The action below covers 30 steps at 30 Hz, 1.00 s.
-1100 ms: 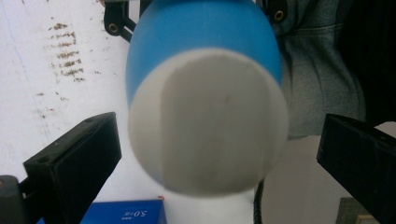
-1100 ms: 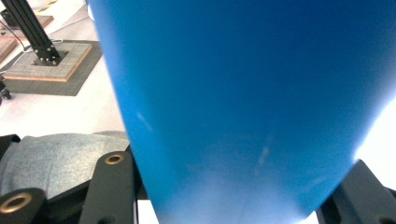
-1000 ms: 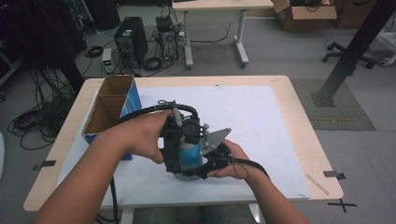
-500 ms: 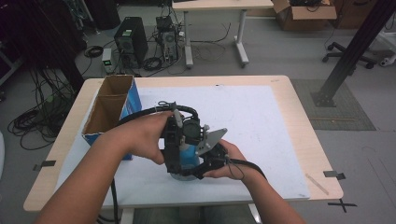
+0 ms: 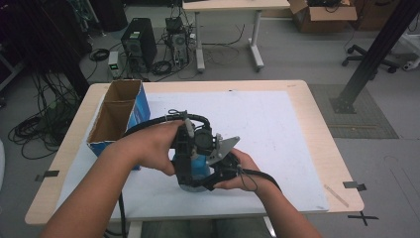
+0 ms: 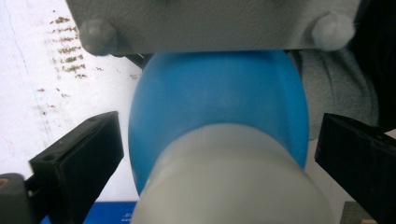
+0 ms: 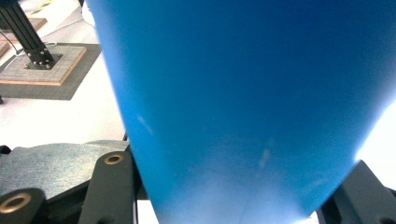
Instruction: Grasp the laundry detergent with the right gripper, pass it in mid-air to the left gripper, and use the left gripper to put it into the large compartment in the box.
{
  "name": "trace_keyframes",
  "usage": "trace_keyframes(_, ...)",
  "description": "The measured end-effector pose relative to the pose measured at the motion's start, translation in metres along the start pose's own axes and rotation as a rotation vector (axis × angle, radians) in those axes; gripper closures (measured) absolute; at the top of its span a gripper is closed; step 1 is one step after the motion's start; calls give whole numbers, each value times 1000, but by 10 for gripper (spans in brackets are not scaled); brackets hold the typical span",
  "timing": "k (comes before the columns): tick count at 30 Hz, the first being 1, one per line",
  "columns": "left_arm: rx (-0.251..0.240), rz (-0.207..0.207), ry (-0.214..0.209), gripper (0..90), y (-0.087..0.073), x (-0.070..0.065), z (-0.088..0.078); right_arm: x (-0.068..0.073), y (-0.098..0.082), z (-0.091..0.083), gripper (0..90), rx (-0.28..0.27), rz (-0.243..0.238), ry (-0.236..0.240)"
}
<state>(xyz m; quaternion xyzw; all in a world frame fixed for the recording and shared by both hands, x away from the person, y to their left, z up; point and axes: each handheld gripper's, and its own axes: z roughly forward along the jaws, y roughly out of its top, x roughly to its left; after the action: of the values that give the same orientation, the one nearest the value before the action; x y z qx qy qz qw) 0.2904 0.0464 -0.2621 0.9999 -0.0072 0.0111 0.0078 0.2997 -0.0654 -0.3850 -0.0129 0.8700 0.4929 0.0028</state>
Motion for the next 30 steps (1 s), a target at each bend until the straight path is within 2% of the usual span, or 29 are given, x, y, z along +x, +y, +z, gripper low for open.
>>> trace_keyframes(13,2,-4,14,117,0,1,2,-1,-1,0,444,-3,-2,-6)
trace_keyframes(30,7,-6,6,220,-1,2,0,-1,0,1,443,-7,-2,-8)
